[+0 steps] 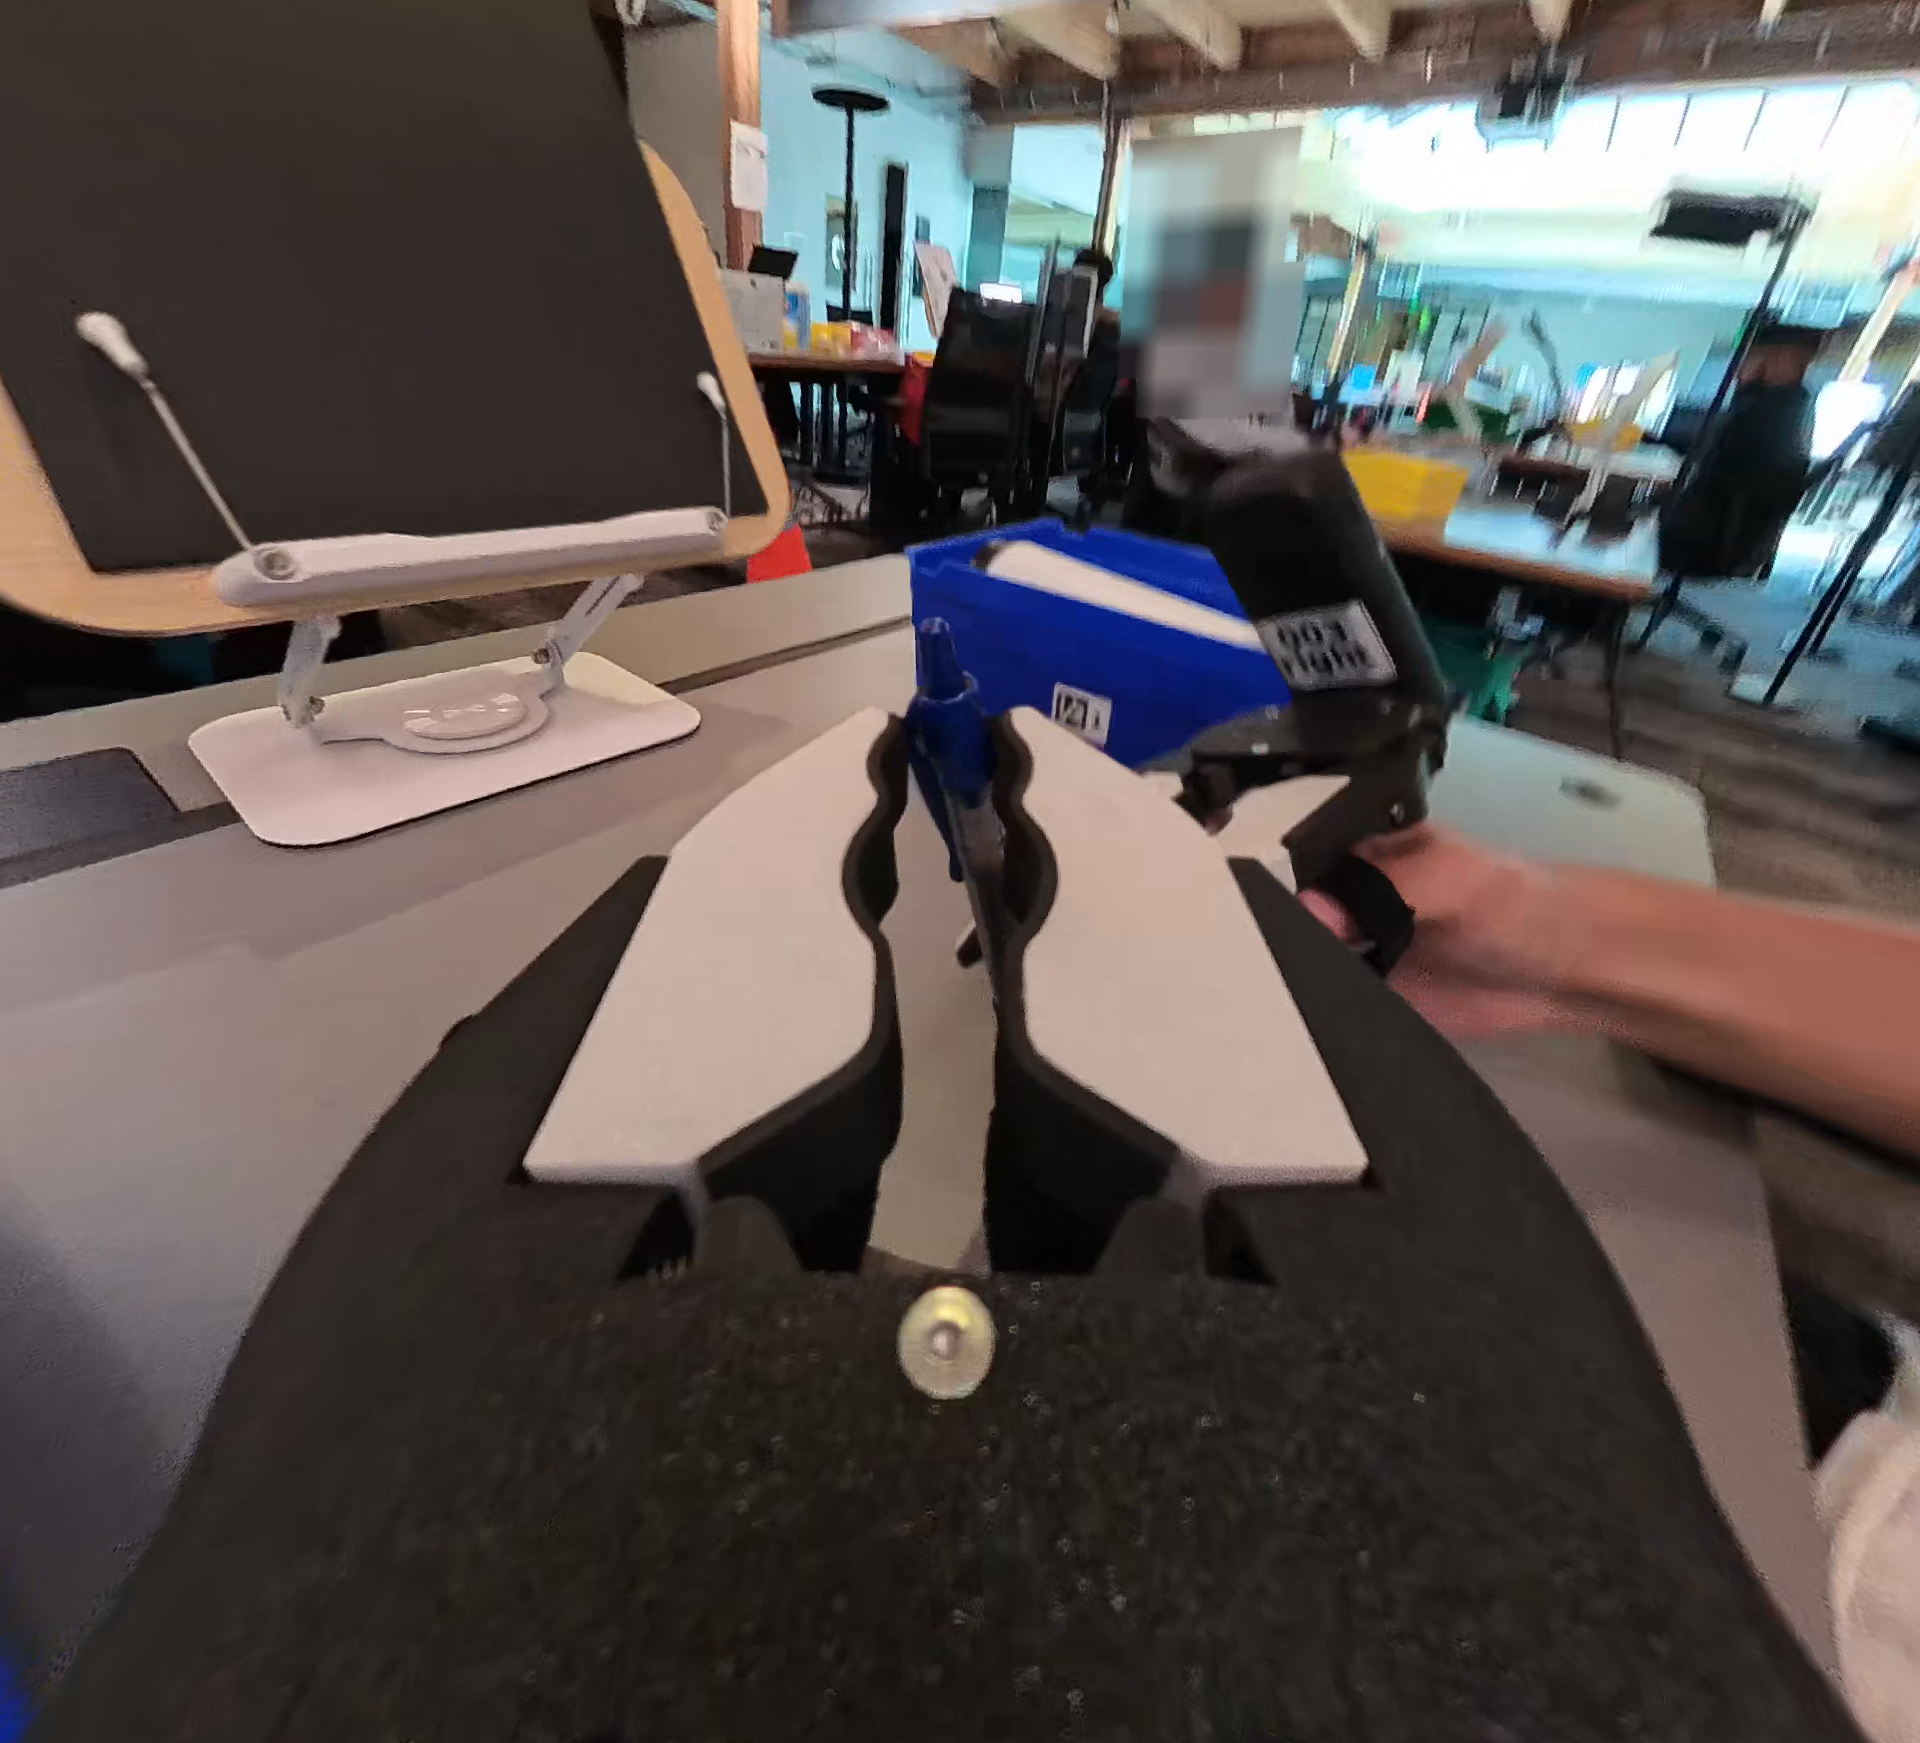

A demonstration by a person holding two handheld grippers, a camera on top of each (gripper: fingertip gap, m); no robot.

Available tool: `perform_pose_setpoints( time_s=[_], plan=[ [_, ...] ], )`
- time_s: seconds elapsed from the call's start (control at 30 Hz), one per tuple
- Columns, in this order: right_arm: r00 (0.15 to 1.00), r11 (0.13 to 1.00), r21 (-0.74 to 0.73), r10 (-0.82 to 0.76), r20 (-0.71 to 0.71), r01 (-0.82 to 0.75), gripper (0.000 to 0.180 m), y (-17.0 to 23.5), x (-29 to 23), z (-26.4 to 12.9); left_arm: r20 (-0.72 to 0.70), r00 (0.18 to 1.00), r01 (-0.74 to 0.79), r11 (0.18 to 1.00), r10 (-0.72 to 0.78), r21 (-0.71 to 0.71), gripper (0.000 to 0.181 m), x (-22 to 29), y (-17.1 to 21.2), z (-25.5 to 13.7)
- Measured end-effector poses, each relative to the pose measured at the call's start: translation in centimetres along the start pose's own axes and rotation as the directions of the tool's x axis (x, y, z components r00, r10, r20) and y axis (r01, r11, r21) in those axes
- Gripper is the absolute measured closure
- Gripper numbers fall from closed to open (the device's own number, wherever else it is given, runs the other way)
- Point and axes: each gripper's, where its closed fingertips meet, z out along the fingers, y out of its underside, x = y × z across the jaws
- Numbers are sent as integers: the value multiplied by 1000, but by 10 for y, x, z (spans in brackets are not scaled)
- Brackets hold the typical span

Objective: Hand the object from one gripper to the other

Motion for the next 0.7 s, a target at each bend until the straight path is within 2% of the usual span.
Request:
perform_pose_setpoints(
  time_s=[0.07, 0.13, 0.23, 0.33, 0.43, 0.7],
  plan=[
    [988, 977, 150, 155, -7, -152, 126, -15, 2, -10, 3, 988, 155, 984, -156, 92, 165, -14, -14, -8],
    [949, 908, 274, 306, 81, -316, 123, -23, -7, -12, -31, 943, 331, 924, -332, 193, 166, -29, -29, -18],
    [876, 785, 390, 411, 252, -481, 118, -28, -31, 3, -99, 876, 480, 833, -472, 276, 165, -41, -42, -26],
    [803, 677, 439, 441, 401, -591, 120, -34, -48, 18, -135, 832, 551, 775, -537, 310, 165, -43, -44, -29],
    [742, 631, 420, 419, 523, -653, 127, -40, -64, 26, -138, 819, 569, 758, -557, 319, 166, -41, -40, -29],
    [737, 597, 452, 412, 536, -662, 148, -46, -53, 14, -117, 821, 566, 770, -559, 293, 166, -39, -25, -20]
  ],
)
